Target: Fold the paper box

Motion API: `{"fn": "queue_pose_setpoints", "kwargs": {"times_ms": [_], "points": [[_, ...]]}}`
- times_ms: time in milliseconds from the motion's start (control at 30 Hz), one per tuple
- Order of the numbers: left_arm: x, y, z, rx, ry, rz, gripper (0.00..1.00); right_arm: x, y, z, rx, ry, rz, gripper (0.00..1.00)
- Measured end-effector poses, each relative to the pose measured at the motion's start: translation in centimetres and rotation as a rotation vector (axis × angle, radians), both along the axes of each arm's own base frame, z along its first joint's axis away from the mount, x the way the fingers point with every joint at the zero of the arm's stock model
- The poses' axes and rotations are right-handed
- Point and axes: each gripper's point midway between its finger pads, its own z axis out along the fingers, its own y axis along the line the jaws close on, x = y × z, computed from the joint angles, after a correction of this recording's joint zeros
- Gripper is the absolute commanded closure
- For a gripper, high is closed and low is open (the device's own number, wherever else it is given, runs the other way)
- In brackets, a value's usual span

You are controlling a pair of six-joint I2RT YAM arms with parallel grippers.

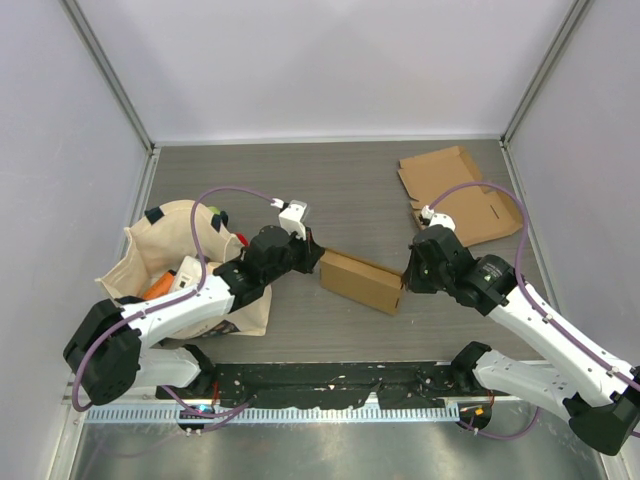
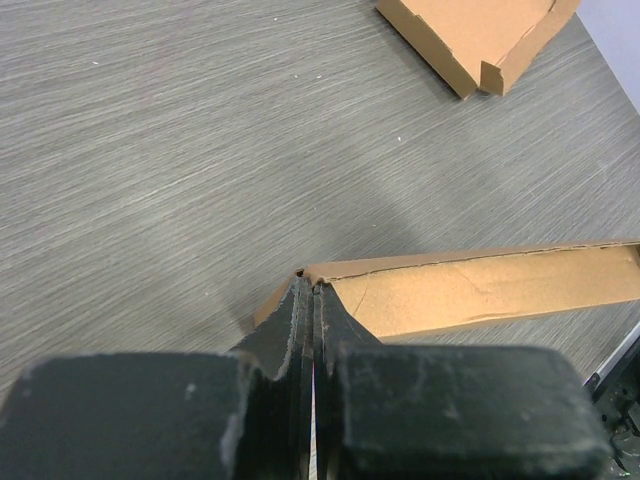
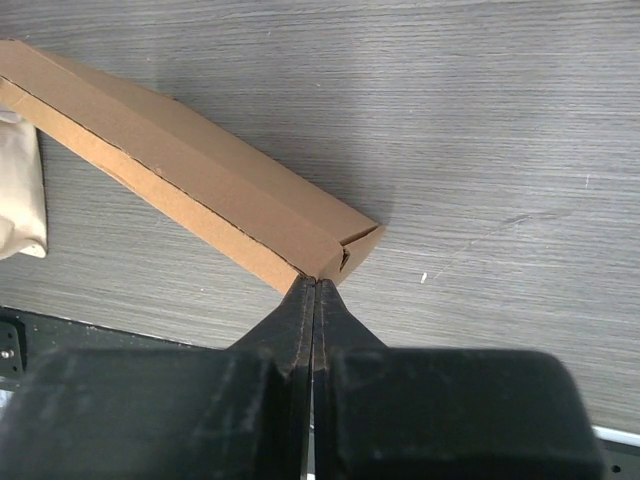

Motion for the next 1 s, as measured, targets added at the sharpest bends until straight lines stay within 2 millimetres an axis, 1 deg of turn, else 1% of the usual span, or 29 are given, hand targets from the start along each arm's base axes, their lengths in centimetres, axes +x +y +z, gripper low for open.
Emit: {"fn": "queue_pose_setpoints", "kwargs": {"times_ms": [467, 700, 867, 1000], "points": [[0.2, 0.3, -0.1, 0.016, -0.010, 0.024, 1.00, 0.6, 0.6, 0.6, 0.145, 0.002, -0.138, 0.99], [0.0, 0.3, -0.1, 0.021, -0.010, 0.021, 1.00, 1.2, 0.5, 1.6, 0.234, -0.018, -0.204, 0.99], [-0.1, 0.3, -0.1, 0.026, -0.013, 0.016, 1.00, 1.3, 0.4, 1.6, 0.239, -0.021, -0.215, 0.99], [-0.3, 0.2, -0.1, 0.026, -0.014, 0.010, 1.00, 1.1, 0.1, 1.2, 0.218, -0.022, -0.204, 0.99]]}}
